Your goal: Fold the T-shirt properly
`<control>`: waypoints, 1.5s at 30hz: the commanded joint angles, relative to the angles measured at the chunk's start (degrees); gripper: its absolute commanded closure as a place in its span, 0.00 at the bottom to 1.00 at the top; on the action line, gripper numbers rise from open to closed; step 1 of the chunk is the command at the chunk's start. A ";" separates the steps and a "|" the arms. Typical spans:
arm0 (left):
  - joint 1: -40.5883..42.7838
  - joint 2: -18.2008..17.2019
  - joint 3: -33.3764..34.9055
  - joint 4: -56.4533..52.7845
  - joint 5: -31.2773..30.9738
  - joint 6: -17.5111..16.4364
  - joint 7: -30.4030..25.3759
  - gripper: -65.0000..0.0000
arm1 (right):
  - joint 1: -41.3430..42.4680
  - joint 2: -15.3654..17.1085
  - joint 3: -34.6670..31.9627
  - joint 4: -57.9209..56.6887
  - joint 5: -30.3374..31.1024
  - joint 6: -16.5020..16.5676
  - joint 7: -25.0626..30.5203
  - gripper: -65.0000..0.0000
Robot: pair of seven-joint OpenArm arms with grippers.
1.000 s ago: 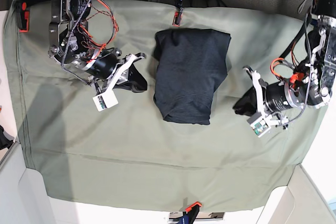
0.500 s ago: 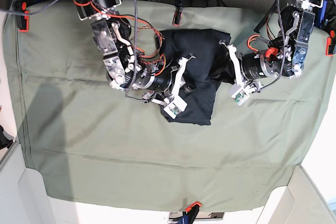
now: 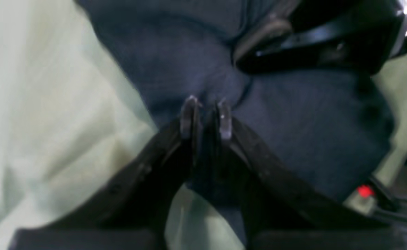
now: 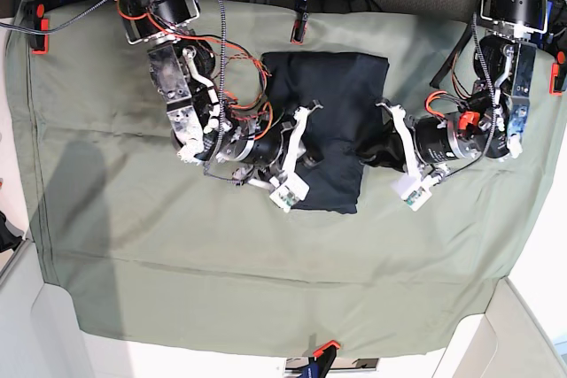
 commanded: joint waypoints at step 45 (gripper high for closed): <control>39.23 -2.80 -41.88 21.49 -12.98 -0.45 6.97 0.86 | -13.92 14.73 9.20 29.64 9.33 -2.78 -7.19 1.00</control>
